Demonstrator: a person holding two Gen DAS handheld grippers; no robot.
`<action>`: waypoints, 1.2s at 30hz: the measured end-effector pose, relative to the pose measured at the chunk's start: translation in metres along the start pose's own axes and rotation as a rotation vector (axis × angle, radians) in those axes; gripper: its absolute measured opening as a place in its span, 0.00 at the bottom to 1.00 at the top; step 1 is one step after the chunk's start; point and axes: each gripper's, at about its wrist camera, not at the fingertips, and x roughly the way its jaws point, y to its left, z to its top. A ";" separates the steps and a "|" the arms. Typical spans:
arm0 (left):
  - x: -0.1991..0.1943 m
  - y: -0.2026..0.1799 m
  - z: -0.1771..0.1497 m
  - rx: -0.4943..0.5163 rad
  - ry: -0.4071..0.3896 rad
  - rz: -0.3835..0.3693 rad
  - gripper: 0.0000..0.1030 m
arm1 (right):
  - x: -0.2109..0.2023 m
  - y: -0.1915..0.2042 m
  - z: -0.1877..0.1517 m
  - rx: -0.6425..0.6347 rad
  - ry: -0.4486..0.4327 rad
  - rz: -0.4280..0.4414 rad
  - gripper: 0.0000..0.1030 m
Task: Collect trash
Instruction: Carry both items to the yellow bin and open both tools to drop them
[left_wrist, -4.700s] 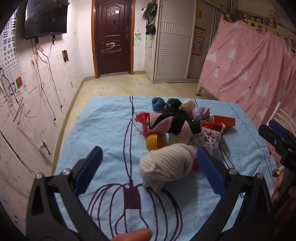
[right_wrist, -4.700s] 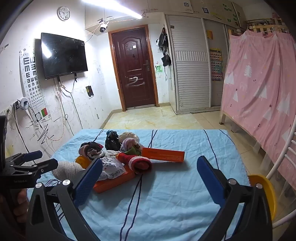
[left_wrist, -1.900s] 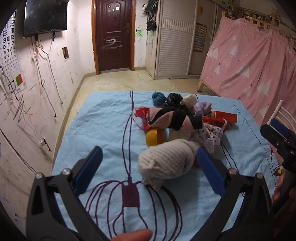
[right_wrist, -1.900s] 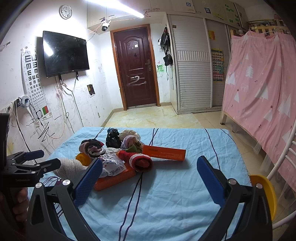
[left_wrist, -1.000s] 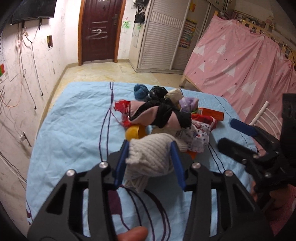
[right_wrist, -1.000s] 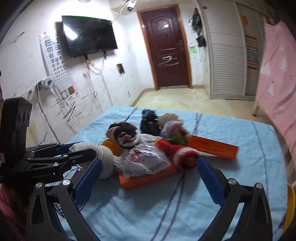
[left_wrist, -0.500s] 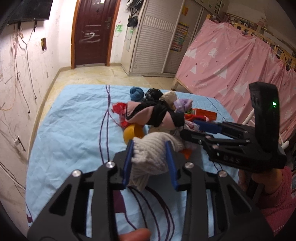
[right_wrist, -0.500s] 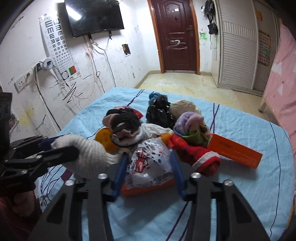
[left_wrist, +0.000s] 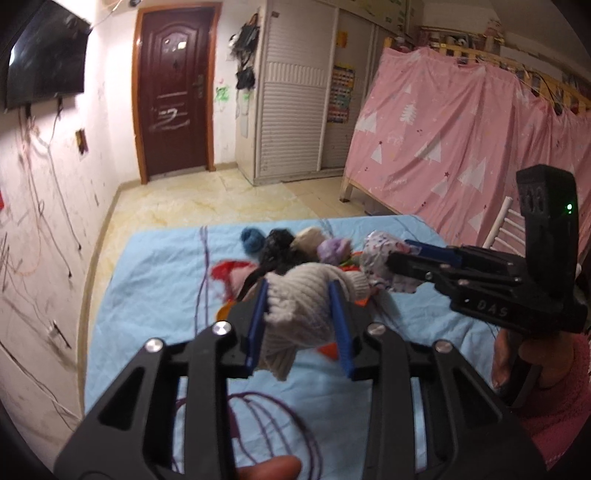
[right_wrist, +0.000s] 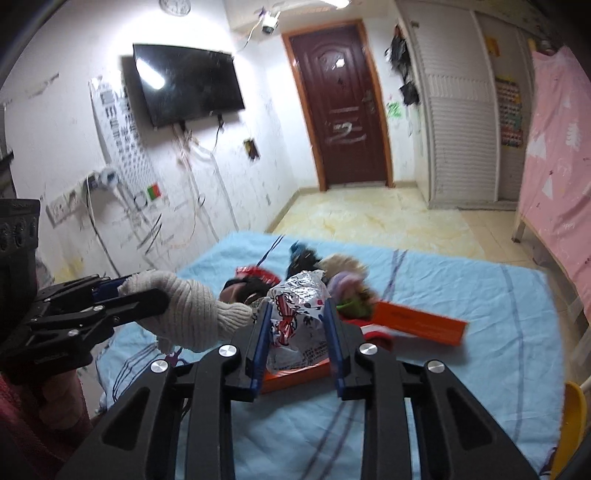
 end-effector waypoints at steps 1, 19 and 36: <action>0.001 -0.009 0.005 0.019 -0.004 -0.005 0.30 | -0.006 -0.005 0.000 0.008 -0.014 -0.006 0.21; 0.084 -0.216 0.071 0.265 0.097 -0.301 0.30 | -0.180 -0.170 -0.040 0.214 -0.289 -0.360 0.21; 0.165 -0.340 0.070 0.290 0.234 -0.345 0.55 | -0.221 -0.266 -0.105 0.387 -0.333 -0.465 0.21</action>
